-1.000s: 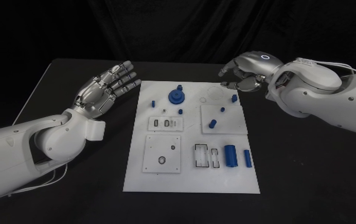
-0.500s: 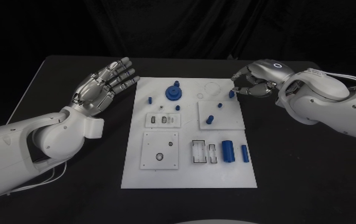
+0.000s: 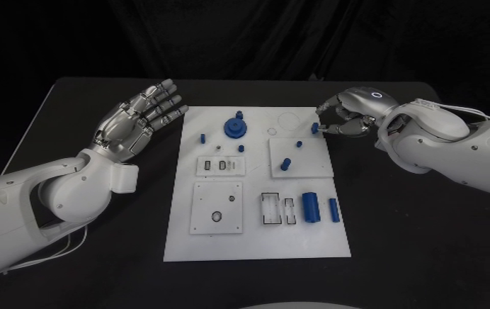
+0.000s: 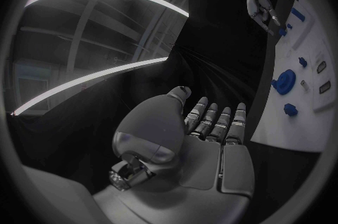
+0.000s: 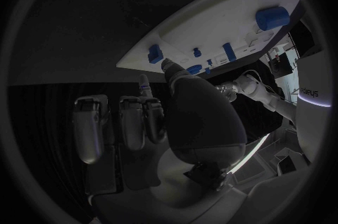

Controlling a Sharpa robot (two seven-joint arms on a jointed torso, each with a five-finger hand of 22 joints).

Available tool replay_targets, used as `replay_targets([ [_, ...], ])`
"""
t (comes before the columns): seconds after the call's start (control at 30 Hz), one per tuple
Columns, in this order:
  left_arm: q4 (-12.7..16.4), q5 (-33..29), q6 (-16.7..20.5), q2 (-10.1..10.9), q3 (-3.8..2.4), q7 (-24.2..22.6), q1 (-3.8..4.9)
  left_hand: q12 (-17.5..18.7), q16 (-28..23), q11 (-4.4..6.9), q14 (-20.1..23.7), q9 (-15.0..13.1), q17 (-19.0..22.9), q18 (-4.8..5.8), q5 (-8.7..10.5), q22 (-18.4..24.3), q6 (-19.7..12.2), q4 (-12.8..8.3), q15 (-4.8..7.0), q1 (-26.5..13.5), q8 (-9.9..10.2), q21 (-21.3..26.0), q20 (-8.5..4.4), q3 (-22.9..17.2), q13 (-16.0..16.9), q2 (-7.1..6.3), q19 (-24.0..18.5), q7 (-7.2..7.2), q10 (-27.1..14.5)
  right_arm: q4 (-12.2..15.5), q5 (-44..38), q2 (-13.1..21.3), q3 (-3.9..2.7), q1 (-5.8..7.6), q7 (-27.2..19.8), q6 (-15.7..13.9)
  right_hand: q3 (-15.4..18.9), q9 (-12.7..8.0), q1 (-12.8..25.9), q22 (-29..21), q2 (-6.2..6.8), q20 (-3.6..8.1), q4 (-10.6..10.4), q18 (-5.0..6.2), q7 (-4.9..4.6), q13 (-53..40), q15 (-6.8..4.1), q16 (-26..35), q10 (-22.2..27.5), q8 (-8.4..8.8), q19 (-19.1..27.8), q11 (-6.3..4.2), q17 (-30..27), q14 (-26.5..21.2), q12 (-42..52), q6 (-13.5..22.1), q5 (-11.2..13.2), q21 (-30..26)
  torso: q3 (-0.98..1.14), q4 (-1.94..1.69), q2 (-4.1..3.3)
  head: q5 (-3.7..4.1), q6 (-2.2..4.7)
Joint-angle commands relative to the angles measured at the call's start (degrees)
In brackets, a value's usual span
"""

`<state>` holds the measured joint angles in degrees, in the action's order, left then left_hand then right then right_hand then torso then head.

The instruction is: Assemble the parts on the task board

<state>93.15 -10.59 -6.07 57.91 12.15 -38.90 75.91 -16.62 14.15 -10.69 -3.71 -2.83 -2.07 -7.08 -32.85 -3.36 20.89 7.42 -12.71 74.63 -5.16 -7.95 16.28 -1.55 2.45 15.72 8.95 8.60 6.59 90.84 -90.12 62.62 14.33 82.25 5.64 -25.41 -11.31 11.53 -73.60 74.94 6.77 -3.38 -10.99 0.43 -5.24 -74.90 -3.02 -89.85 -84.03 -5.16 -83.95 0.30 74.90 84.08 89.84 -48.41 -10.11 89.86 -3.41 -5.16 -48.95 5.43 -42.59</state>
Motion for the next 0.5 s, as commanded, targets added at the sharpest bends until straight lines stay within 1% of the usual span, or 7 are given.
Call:
replay_targets([
  [0.03,0.0,0.0,-1.0,-0.1,-0.05,-1.5,-0.12,-0.3,0.2,-0.25,0.0,0.0,-0.1,-0.49,-0.33,-0.1,0.1,0.0,-0.41,-0.5,-0.2,-0.2,0.35,-0.3,0.1,0.16,0.1,1.45,0.0,-0.2,0.2,0.0,-0.03,-0.23,1.0,-0.6,0.1,-0.1,-0.5,15.1,0.05,0.13,-0.2,-0.43,-0.01,-15.1,-0.12,-0.1,-6.0,0.36,-6.1,-0.09,15.1,5.9,0.2,0.3,0.3,0.1,0.06,0.01,0.03,0.03,0.1],
  [0.13,0.0,0.0,-1.1,0.0,-0.05,-1.5,-0.13,-0.3,0.2,-0.25,0.0,0.0,-0.1,-0.49,-0.33,-0.1,0.1,0.0,-0.41,-0.5,-0.2,-0.2,0.35,-0.3,0.1,0.16,0.1,1.45,0.0,-0.3,0.2,-0.1,-0.03,-0.32,0.9,-0.8,0.4,-0.1,-0.7,15.1,0.17,0.1,-0.5,-0.43,-0.05,-15.1,-0.09,-0.1,-6.0,0.29,-6.1,-0.05,15.1,5.9,0.2,0.2,0.8,0.1,0.0,-0.04,0.07,-0.01,0.03],
  [0.23,-0.1,0.0,-1.1,0.0,-0.05,-1.5,-0.13,-0.3,0.2,-0.25,0.0,0.0,-0.1,-0.49,-0.33,-0.1,0.1,0.0,-0.41,-0.5,-0.2,-0.2,0.35,-0.3,0.1,0.16,0.1,1.45,0.0,-0.1,0.2,0.0,-0.03,-0.41,0.8,-0.8,0.4,-0.1,-0.7,15.1,0.17,0.1,-0.5,-0.43,-0.05,-15.1,-0.09,-0.1,-6.0,0.29,-6.1,-0.05,15.1,5.9,0.2,0.2,0.8,0.1,-0.05,-0.1,0.07,0.07,-0.05],
  [0.37,-0.1,0.0,-1.1,0.0,-0.05,-1.5,-0.14,-0.3,0.2,-0.25,0.0,0.0,-0.1,-0.49,-0.33,-0.1,0.1,0.0,-0.41,-0.5,-0.2,-0.2,0.35,-0.3,0.1,0.16,0.1,1.45,0.0,0.1,0.2,0.0,-0.03,-0.53,0.8,-0.6,0.5,0.0,-0.7,15.1,0.2,0.09,-0.7,-0.43,-0.07,-15.1,-0.08,-0.1,-6.0,0.23,-6.1,-0.04,15.1,5.9,0.2,0.1,1.0,0.1,-0.06,-0.1,0.08,0.12,-0.01],
  [0.5,-0.2,0.0,-1.2,-0.1,-0.05,-1.5,-0.14,-0.3,0.2,-0.25,0.0,0.0,-0.1,-0.49,-0.33,-0.1,0.1,0.0,-0.41,-0.5,-0.2,-0.2,0.35,-0.3,0.1,0.16,0.1,1.45,0.0,-0.1,0.2,-0.2,-0.03,-0.65,0.8,-0.6,0.6,0.0,-1.0,15.1,0.29,0.08,-0.8,-0.43,-0.09,-15.1,-0.06,-0.1,-6.0,0.13,-6.1,-0.02,15.1,5.9,0.2,0.0,1.1,0.1,-0.07,-0.21,0.07,0.24,0.01],
])
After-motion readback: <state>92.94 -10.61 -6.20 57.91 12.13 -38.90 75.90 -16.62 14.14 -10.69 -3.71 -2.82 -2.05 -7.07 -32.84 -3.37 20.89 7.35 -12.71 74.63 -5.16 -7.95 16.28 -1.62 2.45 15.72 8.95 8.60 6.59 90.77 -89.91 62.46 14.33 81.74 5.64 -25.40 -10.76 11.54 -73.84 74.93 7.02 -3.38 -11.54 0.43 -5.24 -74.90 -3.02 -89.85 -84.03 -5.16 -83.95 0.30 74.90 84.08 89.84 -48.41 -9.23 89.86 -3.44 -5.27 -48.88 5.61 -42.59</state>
